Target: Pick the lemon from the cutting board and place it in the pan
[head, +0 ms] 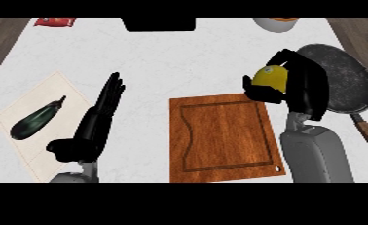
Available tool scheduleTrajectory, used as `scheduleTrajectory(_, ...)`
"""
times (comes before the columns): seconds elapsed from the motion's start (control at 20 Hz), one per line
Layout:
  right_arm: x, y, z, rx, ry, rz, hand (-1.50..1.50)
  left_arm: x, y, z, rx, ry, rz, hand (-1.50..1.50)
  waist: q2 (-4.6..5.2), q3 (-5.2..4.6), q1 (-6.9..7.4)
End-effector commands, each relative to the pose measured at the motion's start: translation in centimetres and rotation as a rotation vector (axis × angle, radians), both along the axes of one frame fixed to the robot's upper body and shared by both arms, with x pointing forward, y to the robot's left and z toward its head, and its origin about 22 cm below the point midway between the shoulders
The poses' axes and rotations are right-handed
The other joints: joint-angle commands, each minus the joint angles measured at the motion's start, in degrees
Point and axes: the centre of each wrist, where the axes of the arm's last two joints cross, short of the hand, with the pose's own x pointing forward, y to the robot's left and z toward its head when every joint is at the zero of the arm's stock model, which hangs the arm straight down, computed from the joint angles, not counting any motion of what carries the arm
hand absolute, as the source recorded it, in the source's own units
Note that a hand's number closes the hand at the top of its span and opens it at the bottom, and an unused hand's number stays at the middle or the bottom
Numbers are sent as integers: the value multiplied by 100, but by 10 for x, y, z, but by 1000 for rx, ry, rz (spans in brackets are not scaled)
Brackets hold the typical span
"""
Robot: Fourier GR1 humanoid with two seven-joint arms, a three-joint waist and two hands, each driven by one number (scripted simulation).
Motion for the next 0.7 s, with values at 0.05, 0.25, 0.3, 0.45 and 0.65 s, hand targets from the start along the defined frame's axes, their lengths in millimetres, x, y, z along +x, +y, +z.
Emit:
scheduleTrajectory(0.05, -5, -50, -13, 86, -64, -128, 150, -6, 0, 4, 2, -6, -20, 0, 20, 4, 66)
scheduleTrajectory(0.25, 13, -79, -27, 45, -88, -171, 150, 0, 7, 6, 4, -14, -23, 0, 28, 3, 88)
scheduleTrajectory(0.3, 26, -82, -42, 47, -110, -193, 150, -5, -13, -5, -4, -15, -22, 0, 39, 5, 115)
scheduleTrajectory(0.45, 20, -122, -52, -70, -156, -252, 150, -16, 1, -8, 0, 7, -19, 0, 42, 7, 141)
scheduleTrajectory(0.65, 31, -170, -57, -152, -212, -328, 150, -9, -3, 0, 5, -14, -23, 0, 60, 13, 187)
